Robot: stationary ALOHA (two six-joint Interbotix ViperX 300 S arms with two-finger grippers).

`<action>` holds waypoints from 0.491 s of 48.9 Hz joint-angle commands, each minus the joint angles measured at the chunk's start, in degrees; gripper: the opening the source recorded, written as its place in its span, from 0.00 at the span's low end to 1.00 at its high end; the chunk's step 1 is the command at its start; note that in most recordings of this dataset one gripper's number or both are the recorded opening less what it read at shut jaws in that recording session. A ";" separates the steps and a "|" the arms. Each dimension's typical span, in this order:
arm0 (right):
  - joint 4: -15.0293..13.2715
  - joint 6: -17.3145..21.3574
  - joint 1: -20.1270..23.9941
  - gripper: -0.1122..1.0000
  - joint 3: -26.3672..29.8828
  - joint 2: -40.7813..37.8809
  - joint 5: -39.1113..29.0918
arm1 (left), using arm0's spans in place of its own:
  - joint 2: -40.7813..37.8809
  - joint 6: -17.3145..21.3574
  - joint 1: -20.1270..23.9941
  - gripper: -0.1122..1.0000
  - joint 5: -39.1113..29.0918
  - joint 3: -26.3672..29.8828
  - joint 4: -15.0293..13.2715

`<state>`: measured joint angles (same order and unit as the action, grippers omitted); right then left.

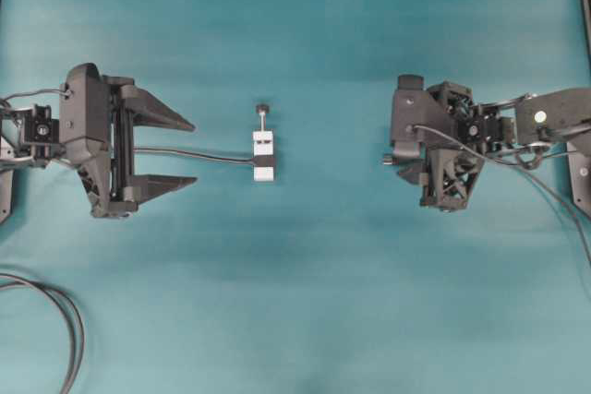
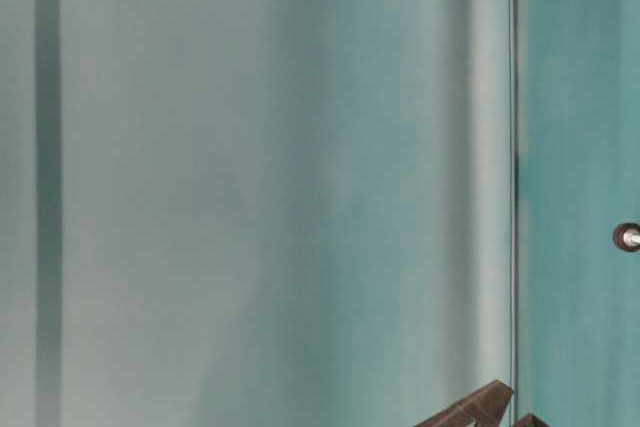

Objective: Insert the USB cable into the female connector supported by the left arm.
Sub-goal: 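Lower right gripper around the black male USB plug and close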

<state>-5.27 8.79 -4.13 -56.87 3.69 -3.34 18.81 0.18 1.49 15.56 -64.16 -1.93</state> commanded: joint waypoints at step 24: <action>-3.52 -0.44 -1.23 0.57 1.49 -0.97 -2.29 | 0.35 0.53 0.09 0.97 0.00 -0.26 0.00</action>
<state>-8.09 8.44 -5.10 -55.99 2.37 -4.83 18.81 0.18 1.49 15.47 -64.69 -1.93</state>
